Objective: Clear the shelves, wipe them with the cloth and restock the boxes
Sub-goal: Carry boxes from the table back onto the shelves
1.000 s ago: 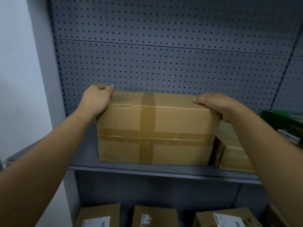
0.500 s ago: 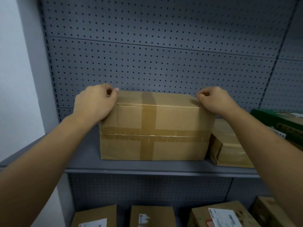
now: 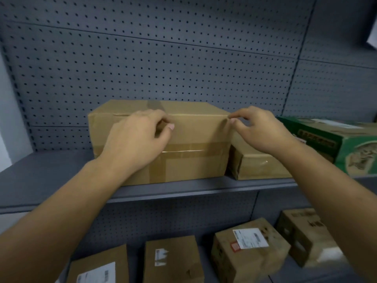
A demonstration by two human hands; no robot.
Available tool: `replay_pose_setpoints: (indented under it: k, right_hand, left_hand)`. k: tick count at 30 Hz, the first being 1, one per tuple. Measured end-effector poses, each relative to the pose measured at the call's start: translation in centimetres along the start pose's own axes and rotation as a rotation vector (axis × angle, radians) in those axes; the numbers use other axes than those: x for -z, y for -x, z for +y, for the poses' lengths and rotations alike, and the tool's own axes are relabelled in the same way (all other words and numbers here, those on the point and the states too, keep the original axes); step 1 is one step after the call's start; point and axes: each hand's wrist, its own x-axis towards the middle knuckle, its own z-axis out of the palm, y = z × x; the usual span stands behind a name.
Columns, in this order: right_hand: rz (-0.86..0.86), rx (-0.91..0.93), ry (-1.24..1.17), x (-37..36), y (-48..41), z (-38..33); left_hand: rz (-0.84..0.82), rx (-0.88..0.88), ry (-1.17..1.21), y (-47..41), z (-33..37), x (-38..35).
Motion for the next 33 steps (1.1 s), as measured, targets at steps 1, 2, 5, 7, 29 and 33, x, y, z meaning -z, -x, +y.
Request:
replay_pose_setpoints:
  k: [1, 2, 5, 7, 29, 33]
  right_hand:
    - [0.002, -0.009, 0.01, 0.3, 0.6, 0.7]
    - [0.007, -0.016, 0.017, 0.7, 1.3, 1.5]
    - [0.015, -0.054, 0.033, 2.4, 3.6, 4.6]
    - [0.009, -0.084, 0.05, 3.7, 5.5, 7.2]
    - [-0.013, -0.812, 0.37, 20.5, 39.0, 35.7]
    - [-0.043, -0.956, 0.414, 21.3, 45.5, 38.5]
  left_hand:
    - [-0.016, -0.01, 0.01, 0.0, 0.7, -0.5]
    - [-0.035, -0.016, 0.022, 0.1, 1.4, -1.1]
    - [-0.086, -0.043, 0.065, 0.0, 4.0, -3.0]
    - [-0.122, -0.075, 0.086, 0.0, 6.3, -4.3]
    - [-0.601, -0.462, 0.399, 6.5, 45.7, -22.6]
    - [-0.661, -0.524, 0.469, 9.1, 52.3, -25.7]
